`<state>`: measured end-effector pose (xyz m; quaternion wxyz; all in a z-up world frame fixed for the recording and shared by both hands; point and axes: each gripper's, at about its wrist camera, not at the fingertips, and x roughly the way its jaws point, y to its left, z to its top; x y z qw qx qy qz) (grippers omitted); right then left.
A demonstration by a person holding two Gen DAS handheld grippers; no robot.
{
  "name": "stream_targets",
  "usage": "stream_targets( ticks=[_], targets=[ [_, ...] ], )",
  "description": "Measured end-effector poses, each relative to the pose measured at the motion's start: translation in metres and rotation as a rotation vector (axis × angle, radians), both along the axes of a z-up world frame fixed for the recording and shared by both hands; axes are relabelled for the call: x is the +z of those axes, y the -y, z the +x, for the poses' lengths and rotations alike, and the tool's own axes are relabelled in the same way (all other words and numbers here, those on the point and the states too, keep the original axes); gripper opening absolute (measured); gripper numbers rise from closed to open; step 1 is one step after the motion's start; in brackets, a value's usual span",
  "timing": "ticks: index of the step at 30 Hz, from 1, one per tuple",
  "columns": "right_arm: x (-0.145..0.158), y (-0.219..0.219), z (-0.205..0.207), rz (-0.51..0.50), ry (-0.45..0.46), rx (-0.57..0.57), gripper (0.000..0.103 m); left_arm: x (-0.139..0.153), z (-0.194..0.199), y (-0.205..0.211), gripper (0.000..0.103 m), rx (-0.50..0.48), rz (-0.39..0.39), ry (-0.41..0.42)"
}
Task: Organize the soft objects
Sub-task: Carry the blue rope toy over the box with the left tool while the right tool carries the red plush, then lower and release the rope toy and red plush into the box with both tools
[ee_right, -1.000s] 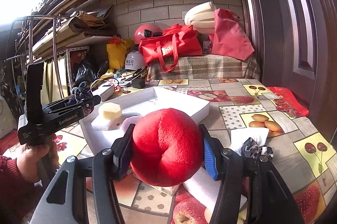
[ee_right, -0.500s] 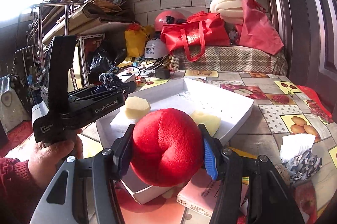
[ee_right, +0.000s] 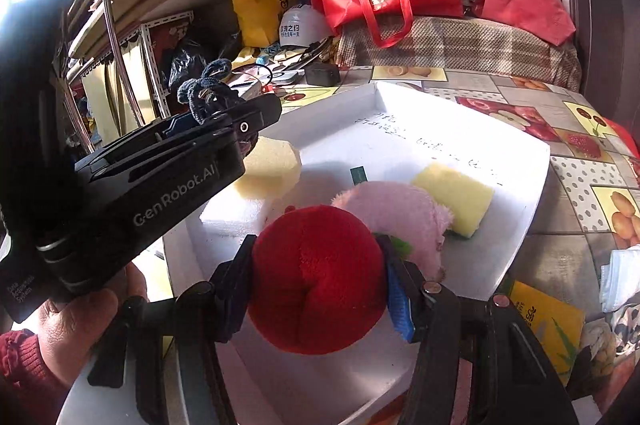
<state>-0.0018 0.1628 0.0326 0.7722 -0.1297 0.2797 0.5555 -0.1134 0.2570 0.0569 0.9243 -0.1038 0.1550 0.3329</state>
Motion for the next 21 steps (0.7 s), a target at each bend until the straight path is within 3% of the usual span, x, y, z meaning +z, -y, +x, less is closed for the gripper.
stream_targets(
  ticks=[7, 13, 16, 17, 18, 21],
  targets=[
    [0.006, -0.006, 0.027, 0.02, 0.025, -0.199, 0.058, 0.0, 0.0, -0.001, 0.035, -0.004, -0.008, 0.007],
    [0.011, -0.001, 0.021, 0.057, 0.057, -0.205, 0.061, 0.0, 0.0, -0.001, 0.036, 0.005, -0.006, 0.005],
    [0.014, 0.0, 0.013, 0.072, 0.1, -0.196, 0.074, 0.0, -0.001, -0.001, 0.057, 0.022, -0.002, 0.002],
    [0.015, -0.001, 0.012, 0.072, 0.115, -0.203, 0.084, 0.0, -0.003, 0.0, 0.069, 0.031, 0.0, 0.009],
    [0.016, -0.001, 0.01, 0.076, 0.125, -0.209, 0.085, 0.0, -0.004, 0.0, 0.083, 0.039, 0.002, 0.015],
    [0.018, 0.001, 0.007, 0.093, 0.155, -0.218, 0.09, 0.0, -0.009, 0.0, 0.103, 0.059, 0.004, 0.031]
  ],
)
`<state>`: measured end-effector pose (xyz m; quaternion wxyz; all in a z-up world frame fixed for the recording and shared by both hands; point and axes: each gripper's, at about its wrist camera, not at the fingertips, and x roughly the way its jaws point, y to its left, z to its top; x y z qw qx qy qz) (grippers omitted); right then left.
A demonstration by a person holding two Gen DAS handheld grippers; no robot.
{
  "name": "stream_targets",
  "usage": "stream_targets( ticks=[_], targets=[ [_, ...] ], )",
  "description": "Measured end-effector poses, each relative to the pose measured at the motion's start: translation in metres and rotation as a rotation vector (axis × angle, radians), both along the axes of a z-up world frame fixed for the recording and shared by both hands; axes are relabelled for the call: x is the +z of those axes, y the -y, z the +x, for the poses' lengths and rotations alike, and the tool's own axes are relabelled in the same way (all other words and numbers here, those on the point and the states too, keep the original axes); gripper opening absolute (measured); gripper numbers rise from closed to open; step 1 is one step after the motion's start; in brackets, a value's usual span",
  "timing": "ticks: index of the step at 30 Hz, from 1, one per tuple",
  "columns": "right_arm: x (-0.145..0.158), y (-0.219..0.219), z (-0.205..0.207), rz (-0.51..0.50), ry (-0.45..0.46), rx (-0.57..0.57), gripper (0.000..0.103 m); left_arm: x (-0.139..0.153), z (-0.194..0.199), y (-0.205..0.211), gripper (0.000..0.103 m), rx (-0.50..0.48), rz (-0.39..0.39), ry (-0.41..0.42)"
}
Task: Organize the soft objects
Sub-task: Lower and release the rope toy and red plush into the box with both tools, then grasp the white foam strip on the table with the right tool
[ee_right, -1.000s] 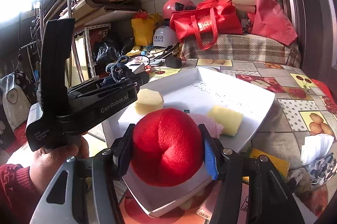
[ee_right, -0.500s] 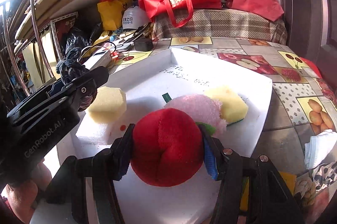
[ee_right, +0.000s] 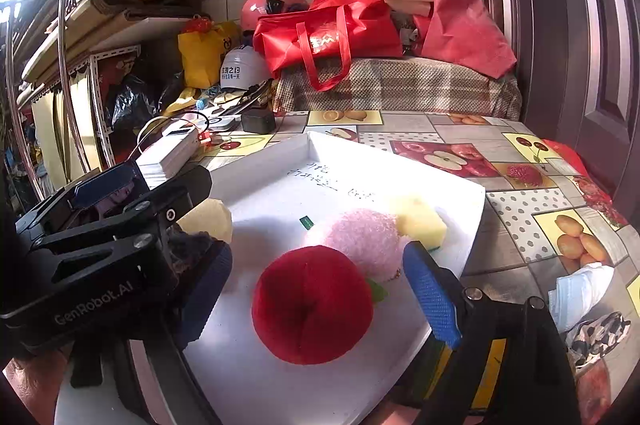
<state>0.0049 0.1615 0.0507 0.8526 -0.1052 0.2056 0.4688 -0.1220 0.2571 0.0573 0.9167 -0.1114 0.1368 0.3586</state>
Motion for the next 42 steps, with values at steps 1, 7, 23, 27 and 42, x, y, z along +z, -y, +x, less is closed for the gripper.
stream_targets(
  ticks=[1, 7, 23, 27, 42],
  targets=[
    [0.001, 0.001, -0.001, 0.004, 0.01, -0.004, 0.09, 0.0, -0.001, 0.001, 0.103, 0.001, 0.004, 0.003],
    [0.001, 0.003, -0.002, 0.013, 0.024, -0.014, 0.09, 0.002, -0.003, 0.004, 0.103, 0.001, 0.024, 0.016],
    [0.005, 0.041, -0.047, 0.083, 0.122, 0.057, 0.09, 0.002, -0.029, 0.015, 0.103, 0.078, 0.005, 0.078],
    [0.008, 0.061, -0.06, 0.112, 0.149, 0.104, 0.09, 0.003, -0.027, 0.032, 0.103, 0.046, 0.029, 0.062],
    [0.002, 0.187, 0.05, 0.022, -0.033, 0.081, 0.09, 0.006, 0.016, 0.128, 0.103, -0.364, 0.085, -0.061]
  ],
)
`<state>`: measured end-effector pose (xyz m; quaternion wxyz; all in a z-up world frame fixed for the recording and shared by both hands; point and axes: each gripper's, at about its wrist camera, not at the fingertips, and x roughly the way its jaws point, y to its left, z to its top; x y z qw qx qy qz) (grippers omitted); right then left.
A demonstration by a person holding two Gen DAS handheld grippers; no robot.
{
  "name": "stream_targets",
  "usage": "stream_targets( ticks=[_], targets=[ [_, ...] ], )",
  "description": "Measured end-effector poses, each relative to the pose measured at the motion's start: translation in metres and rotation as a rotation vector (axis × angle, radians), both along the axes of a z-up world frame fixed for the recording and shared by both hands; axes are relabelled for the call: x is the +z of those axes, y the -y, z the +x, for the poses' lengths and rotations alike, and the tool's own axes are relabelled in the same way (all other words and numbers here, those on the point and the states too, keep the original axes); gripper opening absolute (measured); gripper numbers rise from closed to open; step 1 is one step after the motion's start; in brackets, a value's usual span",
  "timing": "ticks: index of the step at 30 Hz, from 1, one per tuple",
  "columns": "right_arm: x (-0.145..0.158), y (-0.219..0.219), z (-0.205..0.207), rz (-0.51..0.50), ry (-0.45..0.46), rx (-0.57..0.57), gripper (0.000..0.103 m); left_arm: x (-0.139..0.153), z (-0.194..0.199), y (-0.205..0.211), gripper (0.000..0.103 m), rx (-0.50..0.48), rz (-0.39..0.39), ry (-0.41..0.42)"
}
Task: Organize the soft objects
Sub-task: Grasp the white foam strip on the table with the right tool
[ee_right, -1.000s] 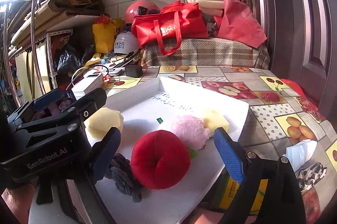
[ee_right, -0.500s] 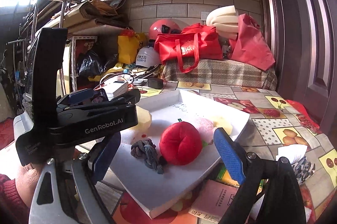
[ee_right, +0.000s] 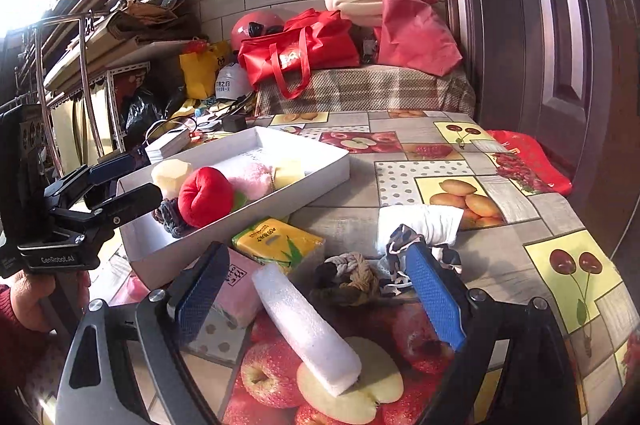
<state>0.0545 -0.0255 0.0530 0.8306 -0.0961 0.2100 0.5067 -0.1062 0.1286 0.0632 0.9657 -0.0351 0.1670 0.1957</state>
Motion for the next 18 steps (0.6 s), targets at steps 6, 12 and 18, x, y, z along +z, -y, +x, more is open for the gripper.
stream_targets(
  ticks=[6, 12, 18],
  targets=[
    [-0.011, -0.004, 0.005, -0.139, -0.008, 0.101, 0.077, -0.006, 0.028, 0.027, 0.103, -0.174, 0.016, -0.139],
    [-0.027, -0.019, 0.005, -0.245, -0.068, 0.199, 0.019, -0.019, 0.054, 0.048, 0.103, -0.264, 0.044, -0.282],
    [-0.01, 0.023, 0.025, -0.04, -0.094, 0.018, 0.019, -0.035, 0.073, 0.071, 0.102, -0.285, 0.14, -0.416]
  ],
)
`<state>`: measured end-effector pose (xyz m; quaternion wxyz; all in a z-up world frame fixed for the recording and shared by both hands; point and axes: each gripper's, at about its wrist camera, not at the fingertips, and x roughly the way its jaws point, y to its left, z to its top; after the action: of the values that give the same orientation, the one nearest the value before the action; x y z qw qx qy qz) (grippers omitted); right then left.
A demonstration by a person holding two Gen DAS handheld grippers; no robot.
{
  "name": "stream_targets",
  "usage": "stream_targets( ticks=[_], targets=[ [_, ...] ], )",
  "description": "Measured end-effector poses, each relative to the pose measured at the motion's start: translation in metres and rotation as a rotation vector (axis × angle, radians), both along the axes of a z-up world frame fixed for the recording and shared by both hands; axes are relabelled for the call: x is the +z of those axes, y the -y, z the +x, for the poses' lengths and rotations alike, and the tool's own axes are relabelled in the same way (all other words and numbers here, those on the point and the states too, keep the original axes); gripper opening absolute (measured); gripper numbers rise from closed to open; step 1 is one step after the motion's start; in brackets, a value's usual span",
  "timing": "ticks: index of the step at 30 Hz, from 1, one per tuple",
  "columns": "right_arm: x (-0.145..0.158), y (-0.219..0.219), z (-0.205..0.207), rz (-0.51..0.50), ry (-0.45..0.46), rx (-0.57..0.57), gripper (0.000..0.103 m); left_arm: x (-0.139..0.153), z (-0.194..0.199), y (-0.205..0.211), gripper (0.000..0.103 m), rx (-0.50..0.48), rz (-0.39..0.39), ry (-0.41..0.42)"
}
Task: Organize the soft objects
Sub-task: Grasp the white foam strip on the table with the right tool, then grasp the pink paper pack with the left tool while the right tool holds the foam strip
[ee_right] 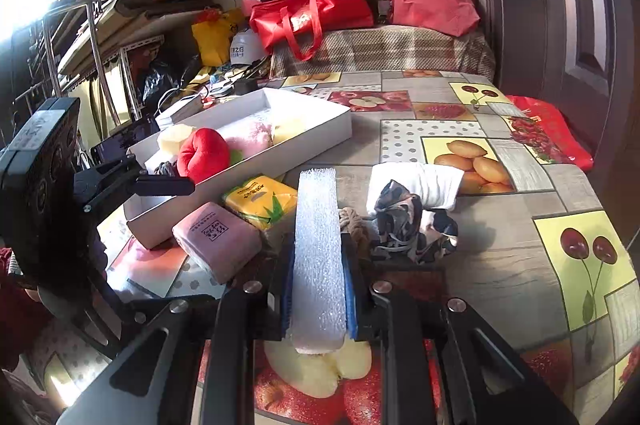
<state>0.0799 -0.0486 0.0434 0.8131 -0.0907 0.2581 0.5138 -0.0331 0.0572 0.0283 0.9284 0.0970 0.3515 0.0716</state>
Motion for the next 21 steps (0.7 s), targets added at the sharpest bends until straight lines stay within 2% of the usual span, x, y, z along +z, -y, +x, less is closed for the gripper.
stream_targets(
  ticks=[3, 4, 5, 7, 10, 12, 15, 18, 21],
  targets=[
    [0.005, 0.011, 0.01, 0.052, -0.026, -0.062, 0.019, -0.009, 0.006, 0.005, 0.102, -0.004, 0.029, -0.054],
    [0.005, 0.01, 0.009, 0.05, -0.023, -0.061, 0.019, -0.011, 0.008, 0.005, 0.102, -0.013, 0.011, -0.075],
    [0.006, 0.007, 0.008, 0.041, -0.01, -0.057, 0.019, -0.013, 0.009, 0.005, 0.102, -0.032, -0.036, -0.101],
    [0.007, 0.003, 0.002, 0.025, 0.025, -0.044, 0.019, -0.011, 0.005, 0.012, 0.102, -0.057, -0.07, -0.092],
    [0.007, 0.002, -0.004, 0.019, 0.056, -0.031, 0.019, -0.004, -0.006, 0.025, 0.102, -0.143, -0.223, -0.064],
    [0.007, 0.004, 0.0, 0.029, 0.042, -0.034, 0.019, 0.002, -0.012, 0.033, 0.102, -0.19, -0.266, -0.037],
    [0.006, 0.008, 0.008, 0.045, 0.001, -0.046, 0.019, 0.009, -0.01, 0.032, 0.102, -0.16, -0.218, -0.017],
    [0.006, 0.009, 0.01, 0.051, -0.008, -0.051, 0.019, 0.007, 0.0, 0.017, 0.102, -0.115, -0.189, -0.041],
    [0.005, 0.006, 0.008, 0.041, -0.005, -0.041, 0.019, -0.002, 0.012, 0.003, 0.102, -0.111, -0.192, -0.088]
  ],
)
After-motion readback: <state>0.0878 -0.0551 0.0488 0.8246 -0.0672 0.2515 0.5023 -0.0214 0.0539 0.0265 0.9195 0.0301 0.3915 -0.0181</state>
